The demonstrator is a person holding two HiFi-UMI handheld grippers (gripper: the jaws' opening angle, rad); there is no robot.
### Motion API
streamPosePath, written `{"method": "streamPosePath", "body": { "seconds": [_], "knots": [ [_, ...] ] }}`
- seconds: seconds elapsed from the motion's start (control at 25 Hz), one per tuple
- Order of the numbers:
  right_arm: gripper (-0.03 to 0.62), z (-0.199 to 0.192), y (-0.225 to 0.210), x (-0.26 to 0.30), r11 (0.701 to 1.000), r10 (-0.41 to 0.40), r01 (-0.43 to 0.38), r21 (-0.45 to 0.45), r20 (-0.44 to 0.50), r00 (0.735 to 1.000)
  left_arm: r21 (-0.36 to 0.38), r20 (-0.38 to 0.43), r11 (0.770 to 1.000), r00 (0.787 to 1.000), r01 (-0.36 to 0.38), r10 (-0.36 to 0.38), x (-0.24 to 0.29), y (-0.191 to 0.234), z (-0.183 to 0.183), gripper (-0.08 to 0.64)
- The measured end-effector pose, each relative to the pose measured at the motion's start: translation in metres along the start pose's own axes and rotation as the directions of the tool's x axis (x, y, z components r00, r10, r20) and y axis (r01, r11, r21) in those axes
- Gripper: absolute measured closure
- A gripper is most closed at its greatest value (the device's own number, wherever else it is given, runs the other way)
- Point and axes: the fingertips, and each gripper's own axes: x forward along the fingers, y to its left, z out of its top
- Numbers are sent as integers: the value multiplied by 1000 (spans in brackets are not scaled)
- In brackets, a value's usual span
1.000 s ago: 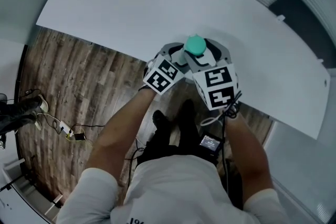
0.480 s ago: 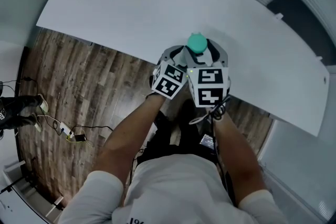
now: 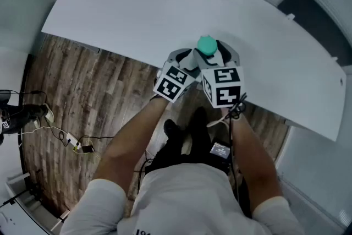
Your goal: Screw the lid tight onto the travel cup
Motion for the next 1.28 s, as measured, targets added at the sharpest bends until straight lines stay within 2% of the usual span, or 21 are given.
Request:
{"method": "streamPosePath", "body": {
  "seconds": [0.56, 0.88, 1.28],
  "knots": [
    [288, 6, -3, -17, 999, -29, 30, -24, 32, 999, -20, 81, 1000, 997, 2, 0, -31, 2, 14, 275],
    [288, 25, 0, -27, 1000, -15, 16, -19, 84, 996, -25, 133, 1000, 991, 9, -5, -50, 3, 34, 275],
    [290, 41, 3, -46, 999, -36, 38, -15, 121, 992, -36, 187, 999, 982, 7, 0, -78, 7, 52, 275]
  ]
}}
